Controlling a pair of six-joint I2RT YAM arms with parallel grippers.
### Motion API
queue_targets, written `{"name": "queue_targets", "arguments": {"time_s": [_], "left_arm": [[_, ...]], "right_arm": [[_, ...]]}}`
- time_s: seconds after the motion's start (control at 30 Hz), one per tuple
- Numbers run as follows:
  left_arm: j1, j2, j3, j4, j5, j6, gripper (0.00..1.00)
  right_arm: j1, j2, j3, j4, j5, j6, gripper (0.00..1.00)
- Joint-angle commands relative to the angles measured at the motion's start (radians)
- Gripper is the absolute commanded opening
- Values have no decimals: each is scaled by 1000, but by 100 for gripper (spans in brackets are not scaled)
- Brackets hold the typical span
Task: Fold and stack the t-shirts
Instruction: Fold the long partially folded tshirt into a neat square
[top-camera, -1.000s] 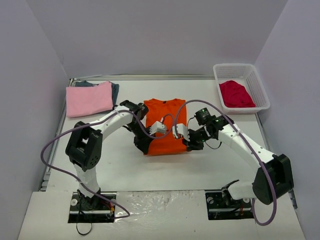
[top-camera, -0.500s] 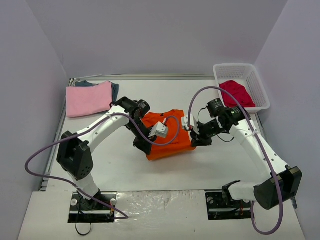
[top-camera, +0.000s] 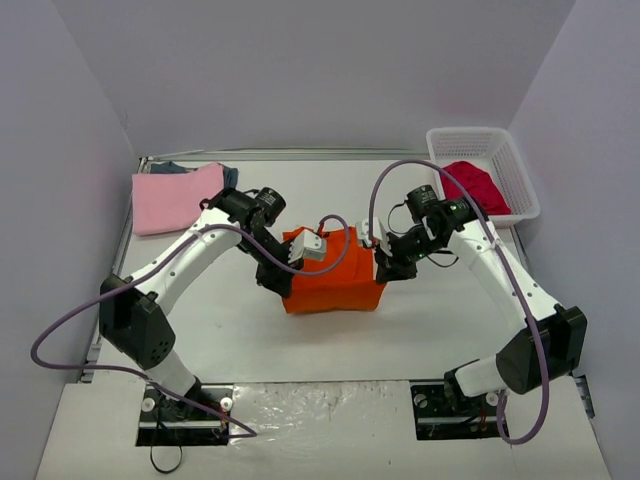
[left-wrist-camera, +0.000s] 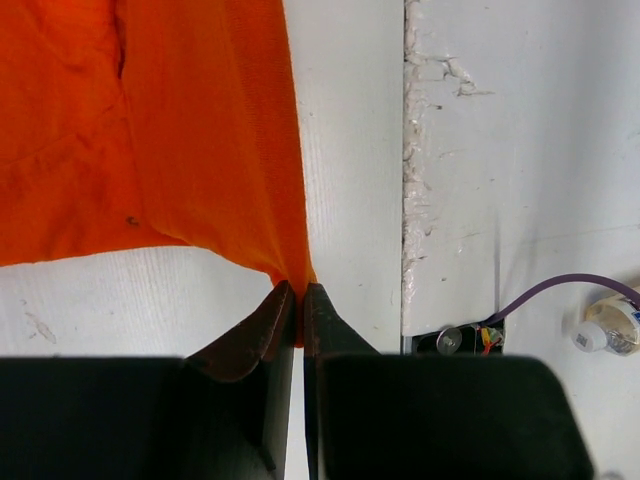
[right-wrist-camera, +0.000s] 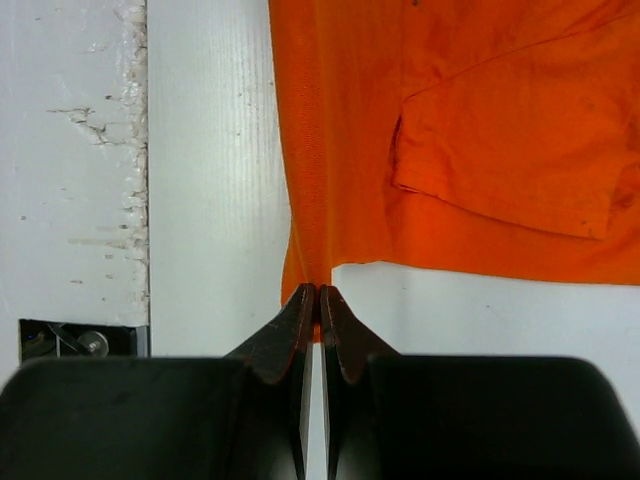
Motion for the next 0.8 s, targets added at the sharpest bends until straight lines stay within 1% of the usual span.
{"name": "queue_targets", "arguments": {"time_s": [0.0, 0.17, 0.33, 0.6, 0.77], "left_arm": [[21, 13, 48, -70, -46, -7, 2], [49, 62, 91, -67, -69, 11, 2], [84, 114, 165, -60, -89, 19, 2], [124, 241, 356, -119, -97, 63, 2], [150, 339, 462, -162, -102, 86, 2]], "right_arm": [[-23, 44, 63, -25, 15, -30, 0], [-38, 127, 130, -21, 18, -48, 0], [-60, 205, 201, -21, 28, -63, 0], [-101, 325, 345, -21, 36, -86, 0], [-120, 426, 432, -25, 35, -97, 0]]}}
